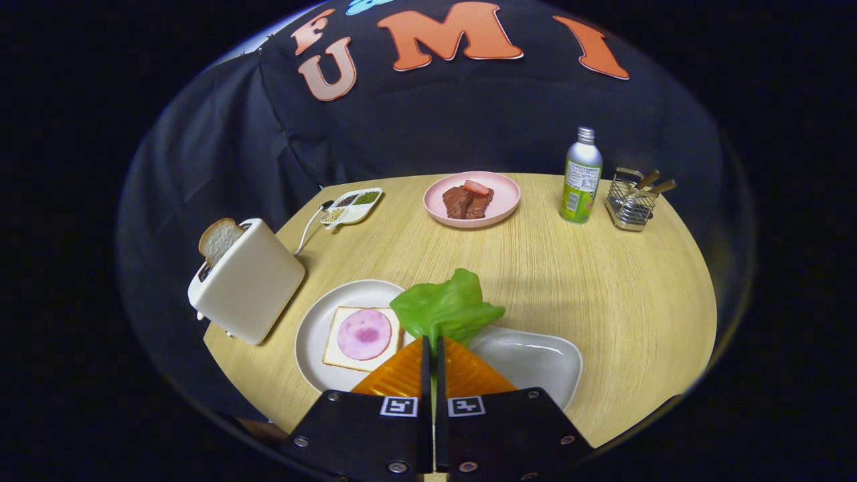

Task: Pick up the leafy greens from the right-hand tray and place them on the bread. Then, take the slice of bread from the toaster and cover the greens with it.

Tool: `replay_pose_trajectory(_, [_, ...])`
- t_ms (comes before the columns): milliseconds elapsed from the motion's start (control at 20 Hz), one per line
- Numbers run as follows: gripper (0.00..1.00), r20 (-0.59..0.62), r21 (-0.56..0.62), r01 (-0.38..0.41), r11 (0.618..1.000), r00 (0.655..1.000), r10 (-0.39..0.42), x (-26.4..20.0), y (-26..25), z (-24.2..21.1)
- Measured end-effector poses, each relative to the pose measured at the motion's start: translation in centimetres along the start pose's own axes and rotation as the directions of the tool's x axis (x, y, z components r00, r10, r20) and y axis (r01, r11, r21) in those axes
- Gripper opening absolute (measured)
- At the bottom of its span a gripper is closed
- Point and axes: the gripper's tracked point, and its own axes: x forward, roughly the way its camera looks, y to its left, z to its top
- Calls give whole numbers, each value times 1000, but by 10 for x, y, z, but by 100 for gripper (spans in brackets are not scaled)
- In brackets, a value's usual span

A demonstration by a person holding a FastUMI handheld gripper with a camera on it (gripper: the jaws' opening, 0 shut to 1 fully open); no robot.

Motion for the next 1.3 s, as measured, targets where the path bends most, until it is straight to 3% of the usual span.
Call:
replay_pose_trajectory(900, [2, -104, -58, -183, 981, 979, 177, 50, 91, -7])
replay_pose_trajectory(1300, [2, -172, -47, -211, 976, 964, 200, 67, 103, -21])
